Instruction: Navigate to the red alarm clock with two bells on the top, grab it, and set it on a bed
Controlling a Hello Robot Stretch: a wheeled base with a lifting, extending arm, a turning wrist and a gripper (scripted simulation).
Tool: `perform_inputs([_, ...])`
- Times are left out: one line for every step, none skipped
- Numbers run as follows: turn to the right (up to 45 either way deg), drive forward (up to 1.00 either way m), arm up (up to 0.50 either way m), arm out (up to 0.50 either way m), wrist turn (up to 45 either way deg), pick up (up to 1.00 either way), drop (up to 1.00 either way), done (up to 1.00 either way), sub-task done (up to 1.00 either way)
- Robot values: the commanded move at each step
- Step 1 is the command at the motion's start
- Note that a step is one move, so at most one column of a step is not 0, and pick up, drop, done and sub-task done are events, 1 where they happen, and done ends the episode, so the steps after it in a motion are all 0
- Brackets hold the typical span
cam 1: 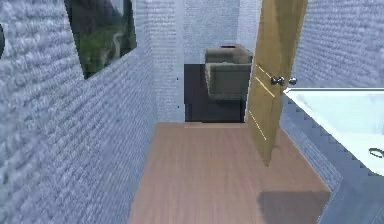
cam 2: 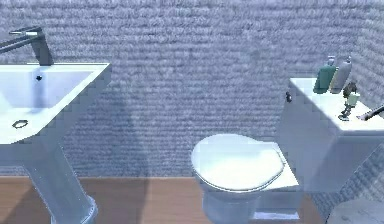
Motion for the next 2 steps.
perform_inputs([0.0, 1.0, 0.0, 0.0, 0.0, 0.0, 0.0, 0.0, 0.0])
perform_inputs([0.0, 1.0, 0.0, 0.0, 0.0, 0.0, 0.0, 0.0, 0.0])
